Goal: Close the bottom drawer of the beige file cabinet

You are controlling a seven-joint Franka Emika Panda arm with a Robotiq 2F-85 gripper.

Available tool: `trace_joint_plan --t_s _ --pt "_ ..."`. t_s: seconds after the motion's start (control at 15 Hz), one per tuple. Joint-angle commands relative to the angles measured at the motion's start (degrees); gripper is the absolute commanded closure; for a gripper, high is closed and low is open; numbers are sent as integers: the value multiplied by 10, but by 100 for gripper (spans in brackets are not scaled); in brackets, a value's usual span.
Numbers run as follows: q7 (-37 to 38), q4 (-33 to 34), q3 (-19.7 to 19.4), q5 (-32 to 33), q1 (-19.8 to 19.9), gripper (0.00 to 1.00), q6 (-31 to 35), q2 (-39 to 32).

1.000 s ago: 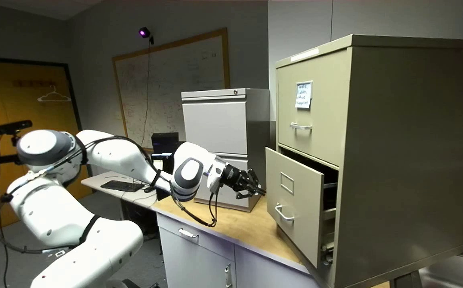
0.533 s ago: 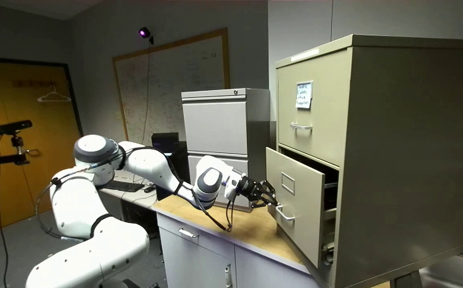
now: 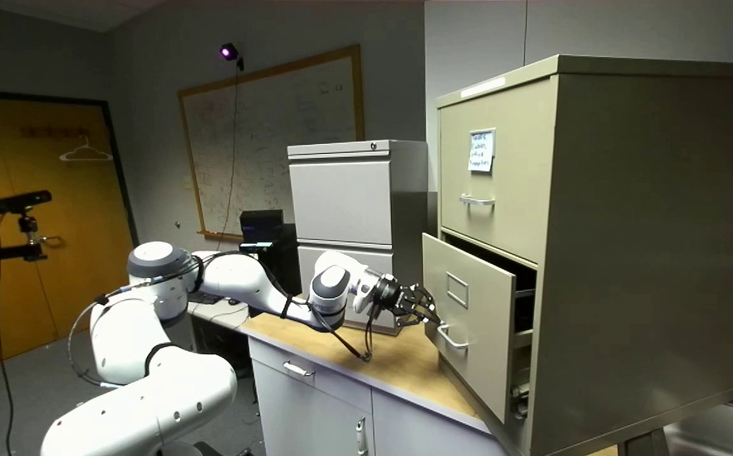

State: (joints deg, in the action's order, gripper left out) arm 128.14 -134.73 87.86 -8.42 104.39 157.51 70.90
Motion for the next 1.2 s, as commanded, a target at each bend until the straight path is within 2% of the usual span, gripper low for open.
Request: trace_joint_plan --t_s 0.0,0.2,0.4,0.6,0.67,0.8,0.93,1.13 --pt "9 106 -7 9 76 92 -40 27" --pt "-2 144 -2 11 97 93 -86 12" --pt "-38 149 7 5 97 94 -48 -25" --pt "-46 155 5 13 110 94 -37 -7" --pt "-52 95 -21 18 48 94 -38 -1" --pt "-62 80 -37 18 33 94 -21 -7" --pt "-76 88 -46 18 35 94 3 -13" --pt "-92 121 -35 14 59 93 24 -25"
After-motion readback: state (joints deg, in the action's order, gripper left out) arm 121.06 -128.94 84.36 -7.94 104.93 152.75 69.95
